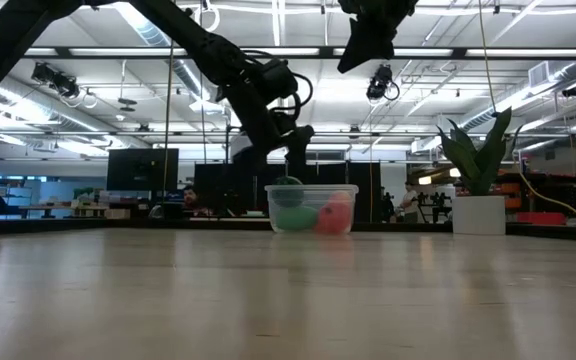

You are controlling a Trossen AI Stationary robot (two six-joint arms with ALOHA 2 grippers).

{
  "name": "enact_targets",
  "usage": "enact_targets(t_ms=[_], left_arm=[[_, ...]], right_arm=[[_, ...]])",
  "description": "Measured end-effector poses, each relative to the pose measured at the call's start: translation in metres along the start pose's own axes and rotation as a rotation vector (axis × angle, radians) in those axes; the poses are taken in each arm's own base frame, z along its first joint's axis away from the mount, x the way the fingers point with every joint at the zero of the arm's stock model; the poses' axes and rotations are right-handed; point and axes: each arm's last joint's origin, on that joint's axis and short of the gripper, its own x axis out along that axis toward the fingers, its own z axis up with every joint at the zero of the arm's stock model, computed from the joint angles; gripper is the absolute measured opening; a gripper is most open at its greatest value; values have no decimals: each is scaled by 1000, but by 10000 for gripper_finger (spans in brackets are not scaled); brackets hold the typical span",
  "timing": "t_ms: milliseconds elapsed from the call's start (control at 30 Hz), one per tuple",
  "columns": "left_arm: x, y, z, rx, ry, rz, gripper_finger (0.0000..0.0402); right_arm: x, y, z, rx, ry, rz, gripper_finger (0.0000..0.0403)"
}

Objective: Pick and placing Produce into tupperware
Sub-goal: Put the green cabbage into the transparent container

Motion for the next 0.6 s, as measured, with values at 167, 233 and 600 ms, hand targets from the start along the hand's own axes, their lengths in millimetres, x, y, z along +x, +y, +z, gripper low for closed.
enact_targets(t_ms=[167, 233, 600], left_arm=[[0, 1, 0, -40, 1, 18, 390], [-4, 1, 1, -67, -2, 13, 379], [-56, 8, 26, -111, -119, -12, 237]], right_arm=[[0, 0, 0, 0, 0, 0, 32], [0, 0, 0, 0, 0, 0, 32], [0, 0, 0, 0, -1, 0, 32]])
